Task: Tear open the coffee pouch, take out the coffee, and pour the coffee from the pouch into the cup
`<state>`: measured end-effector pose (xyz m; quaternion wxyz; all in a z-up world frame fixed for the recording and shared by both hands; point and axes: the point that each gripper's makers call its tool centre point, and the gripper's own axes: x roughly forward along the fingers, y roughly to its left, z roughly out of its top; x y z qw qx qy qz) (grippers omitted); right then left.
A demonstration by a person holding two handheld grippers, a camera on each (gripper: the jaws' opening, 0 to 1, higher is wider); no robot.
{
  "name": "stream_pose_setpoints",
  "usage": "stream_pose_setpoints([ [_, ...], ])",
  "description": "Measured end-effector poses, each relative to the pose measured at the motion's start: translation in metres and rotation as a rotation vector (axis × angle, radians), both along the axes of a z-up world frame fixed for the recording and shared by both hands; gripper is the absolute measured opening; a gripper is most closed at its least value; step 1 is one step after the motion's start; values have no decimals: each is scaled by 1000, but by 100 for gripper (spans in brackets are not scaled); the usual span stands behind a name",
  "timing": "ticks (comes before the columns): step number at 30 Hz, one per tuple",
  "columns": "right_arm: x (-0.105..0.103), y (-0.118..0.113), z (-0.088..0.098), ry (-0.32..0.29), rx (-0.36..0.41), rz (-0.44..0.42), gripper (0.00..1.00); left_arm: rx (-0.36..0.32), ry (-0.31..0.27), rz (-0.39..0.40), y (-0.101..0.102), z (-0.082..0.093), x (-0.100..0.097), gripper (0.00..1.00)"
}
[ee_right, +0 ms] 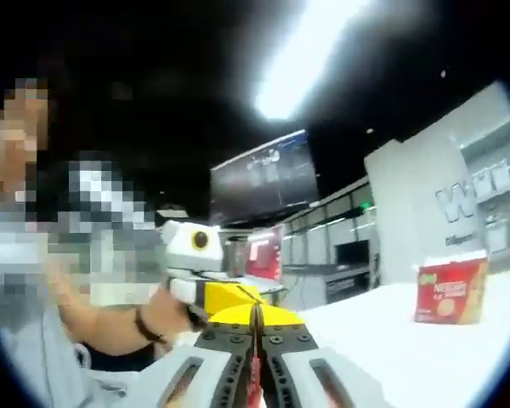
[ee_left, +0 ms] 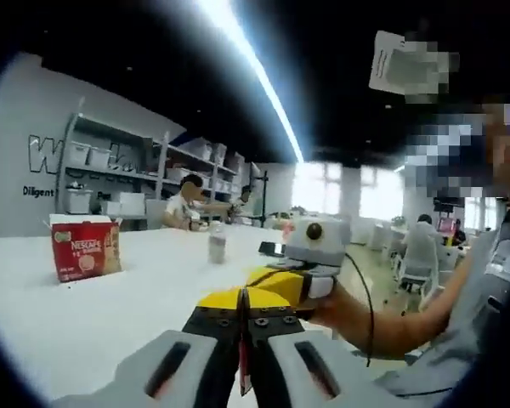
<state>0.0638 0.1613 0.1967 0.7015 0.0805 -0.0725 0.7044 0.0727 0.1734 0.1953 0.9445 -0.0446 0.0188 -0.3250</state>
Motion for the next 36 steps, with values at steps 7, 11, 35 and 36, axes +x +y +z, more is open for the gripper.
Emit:
stream_pose_setpoints([
  [7, 21, 18, -4, -35, 34, -320, 1, 4, -38, 278, 21, -3, 18, 2],
  [11, 26, 22, 1, -76, 55, -444, 1, 15, -76, 388, 26, 2, 23, 2],
  [35, 11, 20, 11, -41, -12, -121, 1, -74, -13, 131, 23, 8, 12, 2],
  [36, 10, 20, 14, -42, 4, -98, 1, -102, -15, 112, 22, 11, 11, 2],
])
